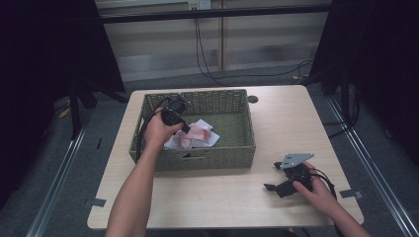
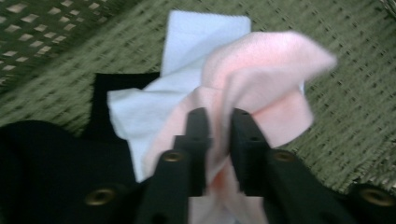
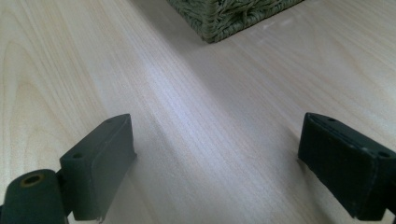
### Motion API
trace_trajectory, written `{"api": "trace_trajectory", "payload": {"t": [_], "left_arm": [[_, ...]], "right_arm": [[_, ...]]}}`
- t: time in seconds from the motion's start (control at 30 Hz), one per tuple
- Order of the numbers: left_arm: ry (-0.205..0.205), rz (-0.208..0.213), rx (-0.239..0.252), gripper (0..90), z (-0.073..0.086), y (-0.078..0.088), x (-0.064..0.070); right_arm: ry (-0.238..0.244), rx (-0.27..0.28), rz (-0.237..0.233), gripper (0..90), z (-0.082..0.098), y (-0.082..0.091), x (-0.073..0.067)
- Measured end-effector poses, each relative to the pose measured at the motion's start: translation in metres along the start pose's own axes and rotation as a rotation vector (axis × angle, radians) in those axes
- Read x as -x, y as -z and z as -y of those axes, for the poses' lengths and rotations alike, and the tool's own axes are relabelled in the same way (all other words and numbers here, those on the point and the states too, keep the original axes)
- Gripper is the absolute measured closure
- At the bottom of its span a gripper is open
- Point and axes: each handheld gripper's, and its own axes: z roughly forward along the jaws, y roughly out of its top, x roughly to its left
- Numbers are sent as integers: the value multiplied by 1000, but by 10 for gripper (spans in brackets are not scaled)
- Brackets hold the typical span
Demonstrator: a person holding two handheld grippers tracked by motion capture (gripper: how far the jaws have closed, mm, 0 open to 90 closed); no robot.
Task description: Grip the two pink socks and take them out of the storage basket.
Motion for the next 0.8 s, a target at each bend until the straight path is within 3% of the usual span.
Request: {"api": "trace_trajectory", "payload": {"t": [0.5, 0.8], "left_arm": [[9, 13, 30, 850, 2, 58, -9], [37, 66, 77, 850, 10, 92, -10]], "right_arm": [[6, 2, 1, 99, -1, -1, 1], [6, 0, -7, 99, -1, -1, 1]]}}
